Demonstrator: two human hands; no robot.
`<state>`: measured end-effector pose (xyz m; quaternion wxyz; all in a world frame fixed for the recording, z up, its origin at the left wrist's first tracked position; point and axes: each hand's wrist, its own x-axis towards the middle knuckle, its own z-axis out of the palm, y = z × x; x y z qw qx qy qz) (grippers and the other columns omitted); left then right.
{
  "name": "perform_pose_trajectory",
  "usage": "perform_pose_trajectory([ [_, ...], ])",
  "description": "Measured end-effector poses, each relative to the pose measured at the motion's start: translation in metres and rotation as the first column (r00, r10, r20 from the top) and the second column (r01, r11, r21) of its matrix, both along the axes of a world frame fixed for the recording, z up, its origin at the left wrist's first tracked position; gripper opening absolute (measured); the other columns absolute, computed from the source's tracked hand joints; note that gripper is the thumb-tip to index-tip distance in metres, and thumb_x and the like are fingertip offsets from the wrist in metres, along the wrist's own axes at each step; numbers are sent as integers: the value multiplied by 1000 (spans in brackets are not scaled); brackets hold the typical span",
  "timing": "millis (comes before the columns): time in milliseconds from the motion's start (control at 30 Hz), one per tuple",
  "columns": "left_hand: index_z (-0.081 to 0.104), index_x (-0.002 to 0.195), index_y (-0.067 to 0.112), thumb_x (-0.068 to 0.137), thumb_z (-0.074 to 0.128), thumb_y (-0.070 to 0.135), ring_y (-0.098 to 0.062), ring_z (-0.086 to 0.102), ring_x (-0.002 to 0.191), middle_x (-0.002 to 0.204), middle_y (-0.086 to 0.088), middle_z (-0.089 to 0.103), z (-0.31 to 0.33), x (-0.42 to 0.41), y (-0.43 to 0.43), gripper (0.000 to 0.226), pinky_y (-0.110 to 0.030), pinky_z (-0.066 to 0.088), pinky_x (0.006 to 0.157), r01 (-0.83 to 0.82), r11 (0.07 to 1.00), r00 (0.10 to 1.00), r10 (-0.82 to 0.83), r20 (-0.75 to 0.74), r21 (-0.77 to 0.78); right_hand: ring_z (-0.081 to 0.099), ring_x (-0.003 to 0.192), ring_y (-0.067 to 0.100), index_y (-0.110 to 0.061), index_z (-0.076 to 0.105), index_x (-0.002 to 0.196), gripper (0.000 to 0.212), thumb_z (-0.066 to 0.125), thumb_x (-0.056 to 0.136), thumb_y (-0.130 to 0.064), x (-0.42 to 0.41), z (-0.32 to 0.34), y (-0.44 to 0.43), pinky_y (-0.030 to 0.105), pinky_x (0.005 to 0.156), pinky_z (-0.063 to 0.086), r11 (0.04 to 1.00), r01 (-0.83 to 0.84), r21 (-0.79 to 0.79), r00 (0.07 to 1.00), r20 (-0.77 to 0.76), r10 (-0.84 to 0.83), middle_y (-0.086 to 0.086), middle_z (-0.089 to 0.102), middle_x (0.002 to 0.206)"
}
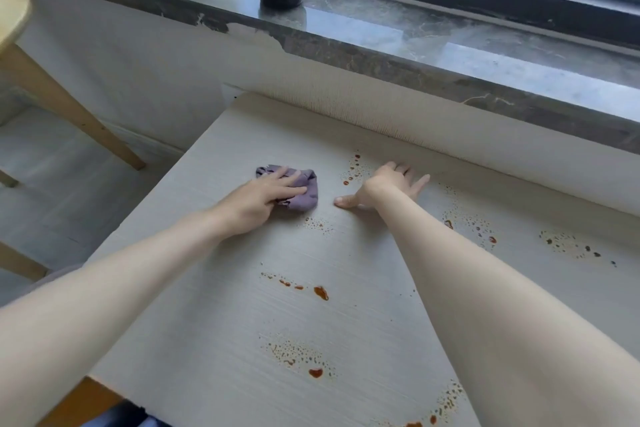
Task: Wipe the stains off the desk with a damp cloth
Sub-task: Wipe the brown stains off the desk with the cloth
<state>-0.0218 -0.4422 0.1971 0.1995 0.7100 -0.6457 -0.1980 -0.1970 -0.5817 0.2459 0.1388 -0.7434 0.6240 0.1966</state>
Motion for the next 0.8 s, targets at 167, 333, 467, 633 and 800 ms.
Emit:
perform_pose_trajectory([
  [167,51,135,17,82,36,-18,-21,22,143,150,-2,35,-1,8,-18,65,-29,17,114,-213,977,977,213,14,-35,3,147,27,-4,3,150,144,70,48,-80,-1,0,0,51,115,-6,1000,14,-1,1000,4,-14,14,4,159],
  [333,46,138,21,81,37,-18,-6,13,140,150,11,24,-3,-13,6,70,-25,16,113,20,1000,1000,-20,22,-7,5,147,26,-4,4,150,144,68,47,-82,-1,0,2,50,115,-3,1000,-2,-16,1000,-8,1,13,5,158],
  [467,51,135,15,83,37,-19,-14,21,142,148,5,32,3,2,-3,63,-21,12,112,-56,998,997,55,-59,-16,4,147,27,-4,4,150,145,69,46,-81,-1,-2,0,49,115,-3,1000,4,-16,1000,2,-4,14,5,158],
  [633,50,136,17,84,38,-16,-10,15,143,151,6,28,-1,-25,1,63,-21,14,110,-13,999,1000,12,-18,-32,3,147,27,-4,4,150,143,69,48,-80,-3,-6,0,48,116,-3,1000,-12,-29,1000,27,13,15,4,158],
  [800,58,127,9,82,37,-24,-15,22,142,143,-3,43,0,-6,1,60,-16,8,111,-83,996,967,90,-240,38,-1,147,27,-4,0,150,142,69,52,-80,-7,-7,3,47,116,-4,1000,20,-16,997,74,-18,13,0,159],
])
